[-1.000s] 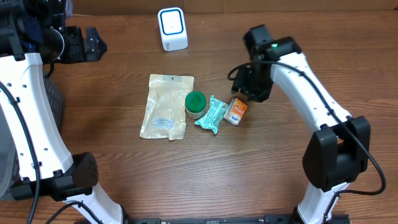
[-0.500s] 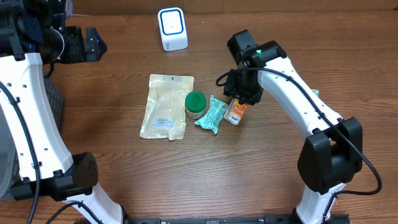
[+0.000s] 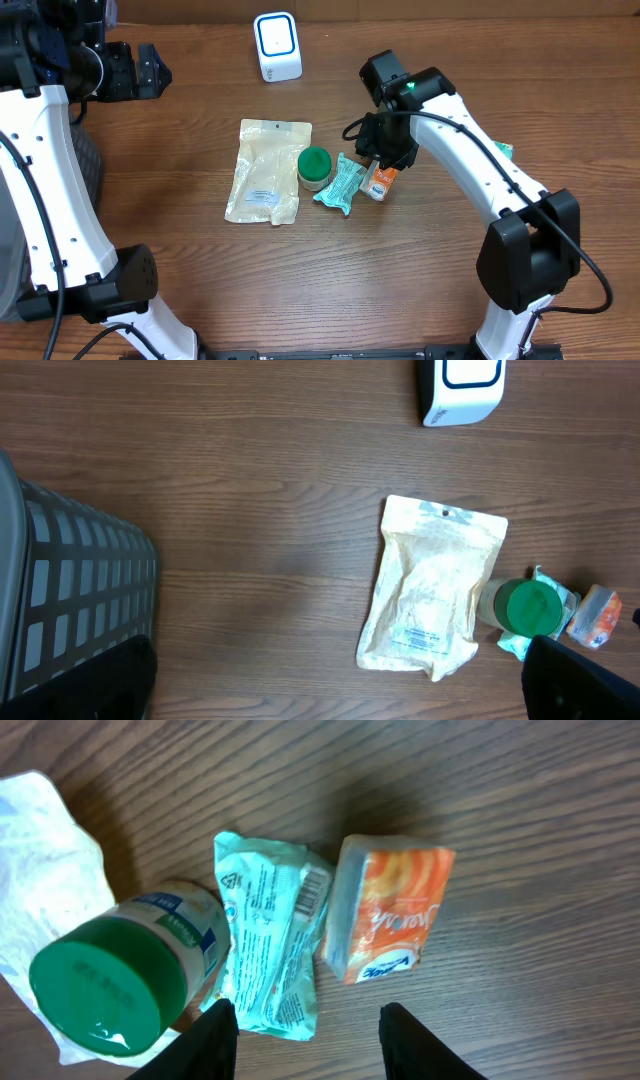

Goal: Scan the item barcode
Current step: 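Move the right gripper back over the orange box, then lower the right gripper and grasp the orange box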

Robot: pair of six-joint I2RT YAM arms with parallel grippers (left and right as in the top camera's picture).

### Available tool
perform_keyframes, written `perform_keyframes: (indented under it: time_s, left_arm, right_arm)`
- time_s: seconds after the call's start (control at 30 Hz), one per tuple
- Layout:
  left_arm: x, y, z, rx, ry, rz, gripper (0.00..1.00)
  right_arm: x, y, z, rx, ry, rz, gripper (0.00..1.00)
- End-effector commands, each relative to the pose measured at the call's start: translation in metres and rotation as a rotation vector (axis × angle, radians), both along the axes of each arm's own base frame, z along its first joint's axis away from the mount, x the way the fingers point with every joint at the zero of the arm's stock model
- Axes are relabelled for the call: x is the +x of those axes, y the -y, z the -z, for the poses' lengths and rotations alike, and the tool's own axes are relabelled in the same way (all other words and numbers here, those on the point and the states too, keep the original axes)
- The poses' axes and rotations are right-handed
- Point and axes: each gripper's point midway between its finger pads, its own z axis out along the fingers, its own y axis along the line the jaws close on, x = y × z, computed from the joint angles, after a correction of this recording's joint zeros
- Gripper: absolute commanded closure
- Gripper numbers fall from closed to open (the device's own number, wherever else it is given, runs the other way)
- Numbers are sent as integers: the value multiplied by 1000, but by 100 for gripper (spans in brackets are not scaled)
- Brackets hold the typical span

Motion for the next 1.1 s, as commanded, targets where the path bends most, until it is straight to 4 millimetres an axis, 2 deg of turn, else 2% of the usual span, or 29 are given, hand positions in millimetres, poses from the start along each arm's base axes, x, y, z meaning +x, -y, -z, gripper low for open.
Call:
perform_keyframes:
  time_s: [0.0, 0.2, 0.43, 0.67, 1.07]
  left_arm:
    - [0, -2, 1, 9, -5, 8, 0]
    - [0, -2, 1, 10, -5, 8, 1]
    - [0, -2, 1, 10, -5, 8, 0]
    - [0, -2, 1, 10, -5, 8, 0]
    - [0, -2, 1, 9, -5, 8, 1]
  right_arm:
    - [-3, -5, 2, -23, 10, -13, 59]
    - [-8, -10, 10, -95, 38, -44, 62]
    - [-14, 6, 27, -206, 45, 18, 62]
    - [-12, 5, 41, -206, 59, 19, 64]
    - [-28, 3, 76, -262, -50, -17, 65]
